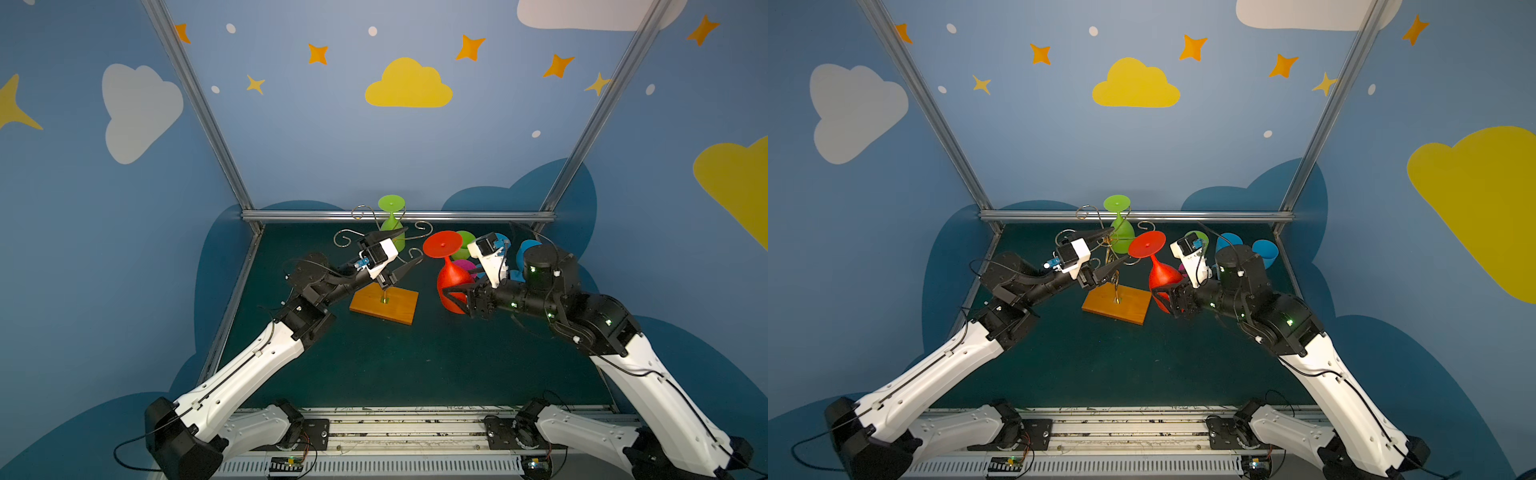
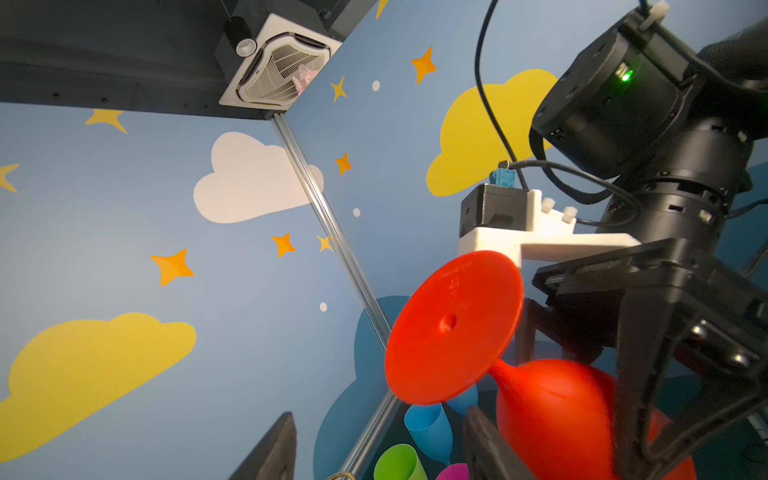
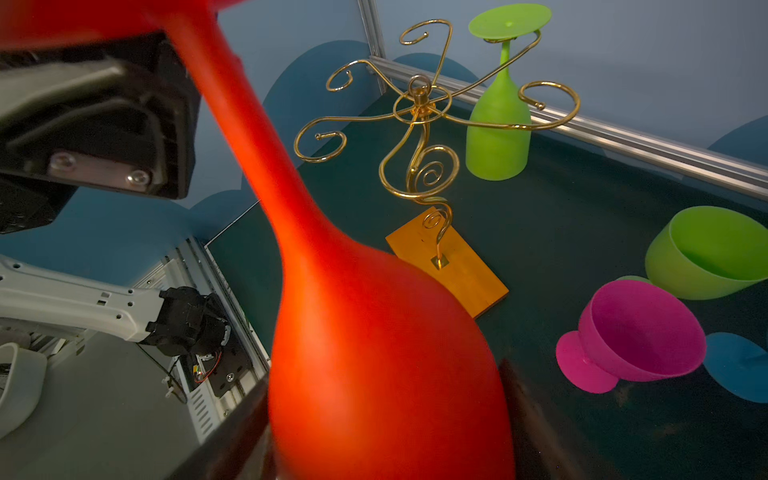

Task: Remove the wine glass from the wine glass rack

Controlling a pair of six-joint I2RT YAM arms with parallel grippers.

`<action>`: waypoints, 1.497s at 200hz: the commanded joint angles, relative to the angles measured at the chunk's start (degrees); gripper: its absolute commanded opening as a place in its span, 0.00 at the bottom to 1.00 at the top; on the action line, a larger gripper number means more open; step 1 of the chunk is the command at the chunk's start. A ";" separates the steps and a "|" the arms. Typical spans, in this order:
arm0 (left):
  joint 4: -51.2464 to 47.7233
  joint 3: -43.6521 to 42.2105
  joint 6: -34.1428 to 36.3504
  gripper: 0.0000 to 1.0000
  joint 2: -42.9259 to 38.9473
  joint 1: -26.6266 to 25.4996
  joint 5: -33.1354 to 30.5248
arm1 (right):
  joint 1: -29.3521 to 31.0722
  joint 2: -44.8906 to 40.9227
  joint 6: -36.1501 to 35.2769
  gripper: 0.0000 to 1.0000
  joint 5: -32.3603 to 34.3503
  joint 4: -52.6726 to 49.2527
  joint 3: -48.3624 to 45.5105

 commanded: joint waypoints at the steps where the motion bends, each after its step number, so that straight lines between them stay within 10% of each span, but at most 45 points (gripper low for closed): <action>1: 0.33 1.06 4.65 0.61 0.74 -0.32 2.24 | 1.41 1.00 0.64 0.24 -0.84 -0.07 1.95; 54: -0.97 0.71 5.41 0.48 0.18 -0.58 2.32 | 4.79 3.83 0.52 0.25 0.75 -0.93 3.12; 96: -3.18 0.97 5.58 0.17 -0.87 -0.61 1.43 | 5.81 3.98 0.98 0.28 1.55 -0.21 3.35; 130: -3.73 0.30 5.13 0.03 -1.88 -0.63 -0.75 | 5.90 3.39 1.76 0.49 1.53 0.77 3.17; 174: -3.91 -1.75 -0.90 0.03 -4.01 -0.50 -10.31 | 4.88 -1.79 3.66 0.85 2.65 8.03 -0.98; 299: -5.62 -6.58 -19.45 0.03 -8.04 1.47 -13.46 | -0.32 -22.10 8.83 0.84 6.96 22.62 -15.52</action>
